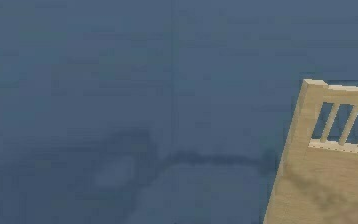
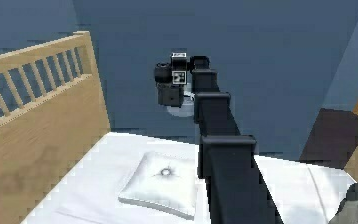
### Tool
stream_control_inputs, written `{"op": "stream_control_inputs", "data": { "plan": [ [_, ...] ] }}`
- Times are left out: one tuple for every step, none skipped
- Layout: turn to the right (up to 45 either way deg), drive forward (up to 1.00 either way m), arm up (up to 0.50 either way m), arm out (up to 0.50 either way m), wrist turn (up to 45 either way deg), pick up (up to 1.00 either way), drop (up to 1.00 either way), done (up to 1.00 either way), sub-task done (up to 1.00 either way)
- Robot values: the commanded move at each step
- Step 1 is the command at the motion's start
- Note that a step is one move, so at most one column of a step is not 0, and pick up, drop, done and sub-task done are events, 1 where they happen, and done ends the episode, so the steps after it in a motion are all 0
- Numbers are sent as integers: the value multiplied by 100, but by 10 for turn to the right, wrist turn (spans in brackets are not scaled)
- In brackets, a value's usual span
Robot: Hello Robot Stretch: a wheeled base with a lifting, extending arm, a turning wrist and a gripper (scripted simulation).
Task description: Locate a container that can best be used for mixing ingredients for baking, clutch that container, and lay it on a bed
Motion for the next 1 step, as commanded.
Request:
{"op": "stream_control_inputs", "data": {
  "plan": [
    [0,0,-32,0,0,0,0,0,0]
  ]
}}
